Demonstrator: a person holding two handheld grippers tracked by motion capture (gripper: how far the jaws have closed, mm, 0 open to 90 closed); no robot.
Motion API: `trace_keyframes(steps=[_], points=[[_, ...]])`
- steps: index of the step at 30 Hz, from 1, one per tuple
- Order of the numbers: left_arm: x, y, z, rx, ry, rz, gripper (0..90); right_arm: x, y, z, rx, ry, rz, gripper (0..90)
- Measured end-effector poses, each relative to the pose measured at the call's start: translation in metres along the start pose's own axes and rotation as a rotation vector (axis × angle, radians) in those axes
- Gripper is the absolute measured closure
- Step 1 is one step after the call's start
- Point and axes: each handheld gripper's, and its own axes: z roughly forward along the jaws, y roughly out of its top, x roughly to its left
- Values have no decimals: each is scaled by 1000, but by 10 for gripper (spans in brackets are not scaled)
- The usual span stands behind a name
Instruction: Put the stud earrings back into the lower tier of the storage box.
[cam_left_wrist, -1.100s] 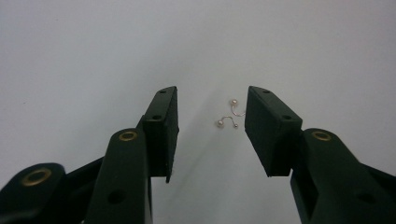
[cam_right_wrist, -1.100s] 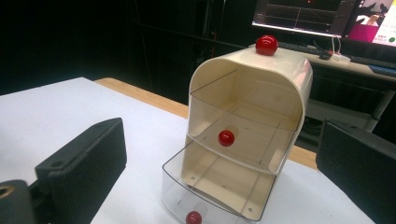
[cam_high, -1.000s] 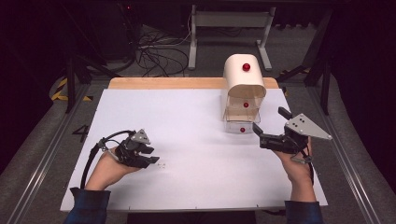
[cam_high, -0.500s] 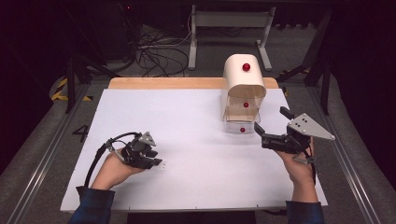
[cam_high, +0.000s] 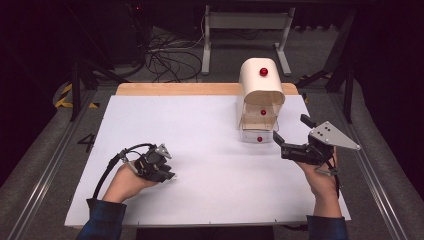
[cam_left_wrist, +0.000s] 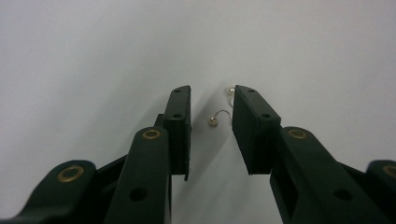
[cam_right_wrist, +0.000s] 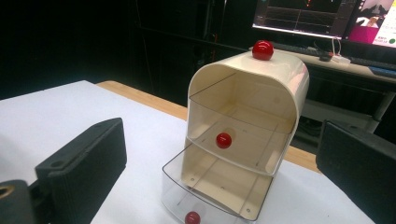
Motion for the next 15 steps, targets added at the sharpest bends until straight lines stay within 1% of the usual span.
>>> trace_keyframes(steps=[4, 6, 13, 15], points=[[0, 0, 2, 10, 8, -4, 701, 0, 0, 0, 0, 0, 1, 23], [0, 0, 4, 14, 0, -5, 706, -1, 0, -1, 0, 1, 1, 23], [-1, 2, 6, 28, 11, -7, 723, -2, 2, -3, -3, 0, 3, 23], [-2, 2, 7, 32, 19, -6, 735, -2, 2, -3, -3, 0, 4, 23]])
